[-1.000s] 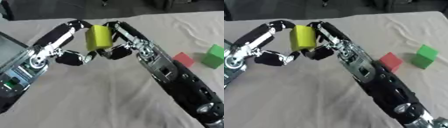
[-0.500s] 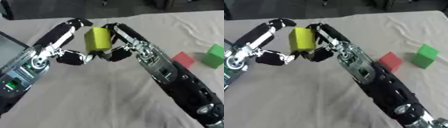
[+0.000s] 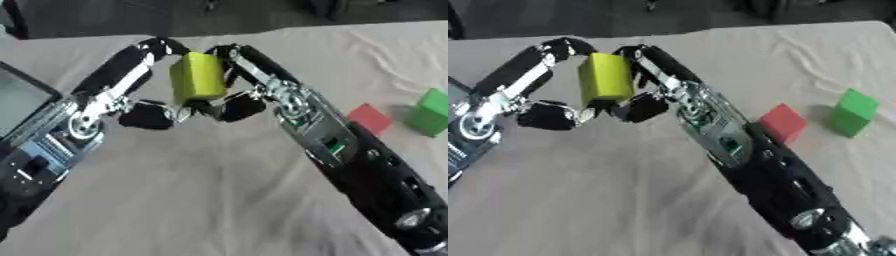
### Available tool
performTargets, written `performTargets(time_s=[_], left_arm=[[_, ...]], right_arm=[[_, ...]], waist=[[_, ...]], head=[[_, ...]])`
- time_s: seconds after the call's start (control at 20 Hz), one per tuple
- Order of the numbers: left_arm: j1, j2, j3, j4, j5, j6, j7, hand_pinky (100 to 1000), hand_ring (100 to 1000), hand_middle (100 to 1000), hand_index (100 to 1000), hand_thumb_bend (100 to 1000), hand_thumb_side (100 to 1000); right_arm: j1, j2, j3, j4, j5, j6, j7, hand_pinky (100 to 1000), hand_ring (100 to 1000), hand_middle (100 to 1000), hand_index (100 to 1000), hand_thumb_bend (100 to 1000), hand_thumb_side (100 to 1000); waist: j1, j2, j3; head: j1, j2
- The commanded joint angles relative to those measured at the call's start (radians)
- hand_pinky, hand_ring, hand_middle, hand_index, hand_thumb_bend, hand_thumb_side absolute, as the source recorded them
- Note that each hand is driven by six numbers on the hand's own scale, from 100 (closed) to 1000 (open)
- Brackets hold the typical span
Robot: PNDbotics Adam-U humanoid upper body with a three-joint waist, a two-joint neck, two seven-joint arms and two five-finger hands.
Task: Pick up the objects with one hand, pass them to the other hand, and then place them into the box on the other side of the table.
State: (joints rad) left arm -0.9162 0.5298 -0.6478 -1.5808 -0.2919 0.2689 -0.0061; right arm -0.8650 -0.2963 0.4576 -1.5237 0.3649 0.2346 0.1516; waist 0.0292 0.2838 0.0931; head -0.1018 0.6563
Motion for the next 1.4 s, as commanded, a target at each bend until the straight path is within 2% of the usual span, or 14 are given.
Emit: performTargets(time_s=[0.05, 0.35, 0.55, 0.65, 0.8, 1.05, 1.25, 1.4], left_arm=[[-0.024, 0.003, 0.010, -0.003, -0.004, -0.006, 0.000, 936, 1000, 866, 885, 337, 298], [-0.029, -0.006, 0.011, 0.002, -0.009, -0.010, 0.004, 931, 1000, 860, 879, 317, 281], [-0.030, -0.014, 0.009, 0.011, -0.002, -0.001, 0.020, 913, 1000, 835, 824, 212, 230], [-0.029, -0.016, 0.007, 0.016, 0.008, 0.006, 0.031, 899, 987, 808, 792, 114, 194], [-0.028, -0.016, 0.007, 0.017, 0.038, 0.022, 0.057, 866, 954, 761, 730, 100, 146], [-0.028, -0.014, 0.002, 0.010, 0.090, 0.042, 0.115, 798, 876, 655, 609, 100, 248], [-0.027, -0.008, -0.002, 0.003, 0.110, 0.041, 0.144, 753, 832, 607, 548, 100, 309], [-0.025, -0.002, -0.007, 0.006, 0.104, 0.043, 0.148, 725, 796, 575, 516, 100, 314]], right_arm=[[-0.018, -0.009, -0.001, -0.028, 0.005, -0.003, 0.002, 564, 624, 517, 557, 100, 100], [-0.018, -0.008, -0.001, -0.029, 0.005, -0.003, 0.004, 561, 621, 516, 554, 100, 100], [-0.017, -0.009, -0.001, -0.029, 0.004, -0.002, 0.004, 559, 620, 515, 553, 100, 100], [-0.016, -0.009, -0.002, -0.030, 0.004, -0.002, 0.002, 558, 619, 514, 552, 100, 100], [-0.016, -0.010, -0.002, -0.030, 0.004, 0.000, 0.002, 558, 618, 515, 553, 100, 100], [-0.015, -0.012, -0.005, -0.028, 0.010, 0.004, -0.001, 559, 619, 519, 560, 100, 100], [-0.013, -0.015, -0.007, -0.027, 0.018, 0.009, -0.002, 570, 627, 530, 574, 100, 100], [-0.012, -0.019, -0.012, -0.026, 0.031, 0.014, -0.008, 585, 640, 548, 596, 119, 100]], waist=[[0.000, -0.016, -0.001], [-0.001, -0.017, -0.001], [-0.001, -0.016, -0.001], [-0.001, -0.016, -0.002], [0.000, -0.016, -0.002], [0.000, -0.018, -0.002], [0.000, -0.019, -0.002], [0.001, -0.020, -0.002]], head=[[0.004, -0.009], [0.005, -0.011], [0.006, -0.010], [0.007, -0.010], [0.007, -0.010], [0.008, -0.011], [0.008, -0.010], [0.009, -0.010]])
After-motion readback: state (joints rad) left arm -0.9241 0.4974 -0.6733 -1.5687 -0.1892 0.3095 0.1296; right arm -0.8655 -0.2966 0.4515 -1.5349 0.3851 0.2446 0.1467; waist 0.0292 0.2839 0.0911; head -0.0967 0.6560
